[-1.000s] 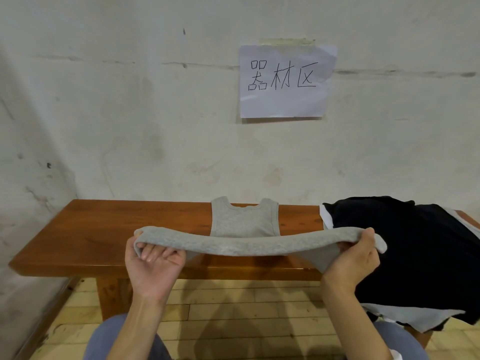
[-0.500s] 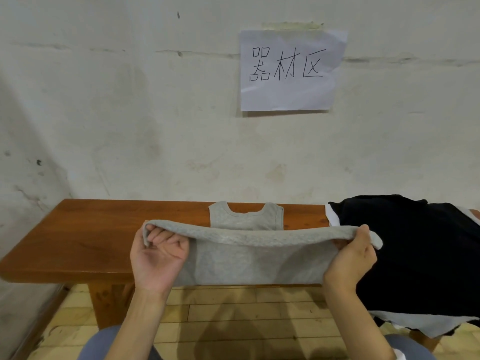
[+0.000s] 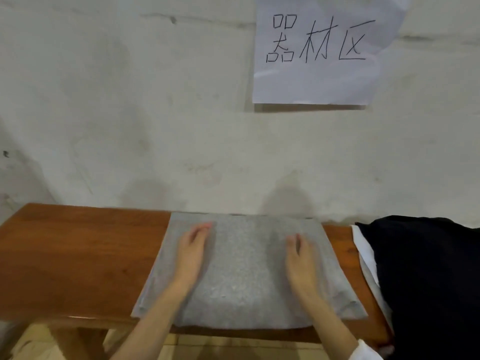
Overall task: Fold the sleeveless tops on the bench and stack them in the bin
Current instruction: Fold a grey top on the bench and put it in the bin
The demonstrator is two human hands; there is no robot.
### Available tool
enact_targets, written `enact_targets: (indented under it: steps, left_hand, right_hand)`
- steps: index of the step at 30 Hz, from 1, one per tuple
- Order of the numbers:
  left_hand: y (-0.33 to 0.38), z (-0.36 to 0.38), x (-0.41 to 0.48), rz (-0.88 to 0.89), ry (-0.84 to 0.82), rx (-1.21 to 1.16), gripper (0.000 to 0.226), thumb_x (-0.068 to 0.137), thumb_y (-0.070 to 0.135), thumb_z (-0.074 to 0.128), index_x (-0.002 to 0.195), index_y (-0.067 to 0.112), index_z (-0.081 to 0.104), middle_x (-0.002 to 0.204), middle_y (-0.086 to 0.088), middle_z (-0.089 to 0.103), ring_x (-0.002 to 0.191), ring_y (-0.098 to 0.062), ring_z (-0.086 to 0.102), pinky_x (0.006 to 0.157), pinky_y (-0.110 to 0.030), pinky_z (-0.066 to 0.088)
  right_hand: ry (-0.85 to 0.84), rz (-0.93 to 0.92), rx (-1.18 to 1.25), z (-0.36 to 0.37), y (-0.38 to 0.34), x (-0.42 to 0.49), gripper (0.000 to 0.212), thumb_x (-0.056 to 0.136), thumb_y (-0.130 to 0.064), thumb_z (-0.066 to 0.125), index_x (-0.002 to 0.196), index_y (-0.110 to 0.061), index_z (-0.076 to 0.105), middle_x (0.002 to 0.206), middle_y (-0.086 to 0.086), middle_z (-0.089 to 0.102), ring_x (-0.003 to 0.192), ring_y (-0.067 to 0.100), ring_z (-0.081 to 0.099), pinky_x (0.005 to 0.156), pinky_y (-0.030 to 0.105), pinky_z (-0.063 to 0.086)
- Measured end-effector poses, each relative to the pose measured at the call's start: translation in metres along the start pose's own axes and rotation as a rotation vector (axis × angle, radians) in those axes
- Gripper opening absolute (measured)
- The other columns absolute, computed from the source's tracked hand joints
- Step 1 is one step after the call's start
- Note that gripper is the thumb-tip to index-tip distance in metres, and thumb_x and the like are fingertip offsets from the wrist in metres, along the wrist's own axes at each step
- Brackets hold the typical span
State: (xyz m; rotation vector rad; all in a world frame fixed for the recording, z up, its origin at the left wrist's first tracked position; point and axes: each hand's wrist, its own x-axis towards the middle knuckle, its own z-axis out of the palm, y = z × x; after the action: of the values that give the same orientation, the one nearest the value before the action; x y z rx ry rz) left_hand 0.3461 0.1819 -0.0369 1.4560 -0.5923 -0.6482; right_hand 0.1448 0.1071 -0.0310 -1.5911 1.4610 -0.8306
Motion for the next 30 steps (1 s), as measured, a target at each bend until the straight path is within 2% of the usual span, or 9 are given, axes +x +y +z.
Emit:
enact_targets:
  steps: [3, 6, 11, 15, 18, 20, 23, 26, 30]
  left_hand:
    - [-0.032, 0.005, -0.01, 0.433, -0.323, 0.847, 0.049, 0.096, 0.047, 0.034, 0.134, 0.022, 0.052, 0.147, 0.0, 0.042, 0.138, -0.013, 0.032, 0.117, -0.035, 0.014]
    - [-0.032, 0.008, -0.013, 0.457, -0.429, 1.285, 0.082, 0.078, 0.064, -0.001, 0.15, 0.031, 0.022, 0.159, 0.007, 0.009, 0.147, -0.015, 0.001, 0.116, -0.037, -0.008]
    - [-0.025, 0.014, -0.047, 0.292, -0.369, 1.366, 0.087, 0.072, 0.06, -0.019, 0.152, 0.03, -0.001, 0.16, 0.003, -0.01, 0.146, -0.018, -0.014, 0.115, -0.04, -0.015]
    - [-0.017, 0.022, -0.095, 0.107, -0.29, 1.456, 0.08, 0.08, 0.058, -0.016, 0.152, 0.027, 0.002, 0.161, -0.004, -0.002, 0.147, -0.027, -0.002, 0.117, -0.045, -0.004]
    - [0.001, 0.024, -0.105, 0.201, -0.201, 1.541, 0.066, 0.093, 0.05, -0.001, 0.141, 0.024, 0.037, 0.146, -0.01, 0.036, 0.131, -0.03, 0.033, 0.108, -0.045, 0.022]
    - [0.013, 0.023, -0.092, 0.288, -0.216, 1.552, 0.05, 0.1, 0.041, 0.015, 0.133, 0.021, 0.046, 0.138, -0.008, 0.044, 0.126, -0.028, 0.037, 0.104, -0.041, 0.025]
    - [0.011, 0.025, -0.063, 0.408, -0.453, 1.492, 0.051, 0.1, 0.04, 0.017, 0.146, 0.022, 0.029, 0.154, -0.008, 0.024, 0.142, -0.027, 0.018, 0.115, -0.04, 0.015]
    - [-0.003, 0.027, -0.049, 0.43, -0.718, 1.457, 0.078, 0.082, 0.058, -0.016, 0.152, 0.029, -0.002, 0.16, -0.001, -0.008, 0.147, -0.022, -0.011, 0.117, -0.041, -0.009]
    - [-0.008, 0.021, -0.06, 0.341, -0.674, 1.457, 0.112, 0.049, 0.073, -0.044, 0.149, 0.031, -0.015, 0.158, 0.0, -0.019, 0.145, -0.021, -0.019, 0.113, -0.041, -0.016]
  right_hand:
    - [-0.034, -0.134, -0.557, 0.014, 0.023, -0.007, 0.069, 0.098, -0.054, 0.026, 0.152, -0.013, 0.015, 0.16, 0.006, 0.008, 0.147, 0.022, 0.005, 0.118, 0.034, 0.001]
    - [-0.021, -0.178, -0.785, 0.019, 0.026, -0.008, 0.076, 0.093, -0.061, 0.009, 0.153, -0.013, 0.006, 0.16, 0.009, 0.001, 0.147, 0.025, 0.0, 0.118, 0.037, -0.004]
    - [-0.151, -0.263, -0.855, 0.008, 0.022, 0.004, 0.075, 0.094, -0.063, 0.012, 0.153, -0.018, 0.003, 0.16, 0.007, -0.002, 0.147, 0.023, -0.003, 0.119, 0.036, -0.005]
    - [-0.398, -0.358, -0.898, -0.007, 0.017, 0.016, 0.114, 0.062, -0.088, -0.017, 0.153, -0.022, 0.0, 0.16, 0.004, -0.008, 0.147, 0.019, -0.008, 0.118, 0.034, -0.007]
    - [-0.47, -0.323, -0.839, -0.018, 0.006, 0.003, 0.082, 0.092, -0.066, 0.027, 0.153, -0.019, 0.001, 0.16, 0.005, -0.007, 0.147, 0.02, -0.007, 0.118, 0.034, -0.005]
    - [-0.336, -0.267, -0.764, -0.012, 0.0, -0.024, 0.075, 0.098, -0.05, 0.034, 0.152, -0.012, -0.001, 0.16, 0.008, -0.005, 0.147, 0.022, -0.006, 0.118, 0.034, -0.004]
    - [-0.159, -0.071, -0.728, 0.006, 0.001, -0.07, 0.075, 0.099, -0.049, 0.03, 0.151, -0.008, -0.005, 0.16, 0.011, -0.007, 0.147, 0.024, -0.008, 0.117, 0.037, -0.005]
    - [-0.116, -0.026, -0.766, 0.025, 0.019, -0.092, 0.081, 0.094, -0.062, 0.012, 0.15, -0.004, -0.001, 0.159, 0.017, 0.001, 0.147, 0.029, -0.001, 0.115, 0.039, -0.013]
    - [-0.198, -0.123, -0.843, 0.019, 0.032, -0.087, 0.087, 0.092, -0.065, 0.007, 0.136, -0.001, 0.048, 0.14, 0.019, 0.048, 0.131, 0.032, 0.045, 0.113, 0.038, 0.002]
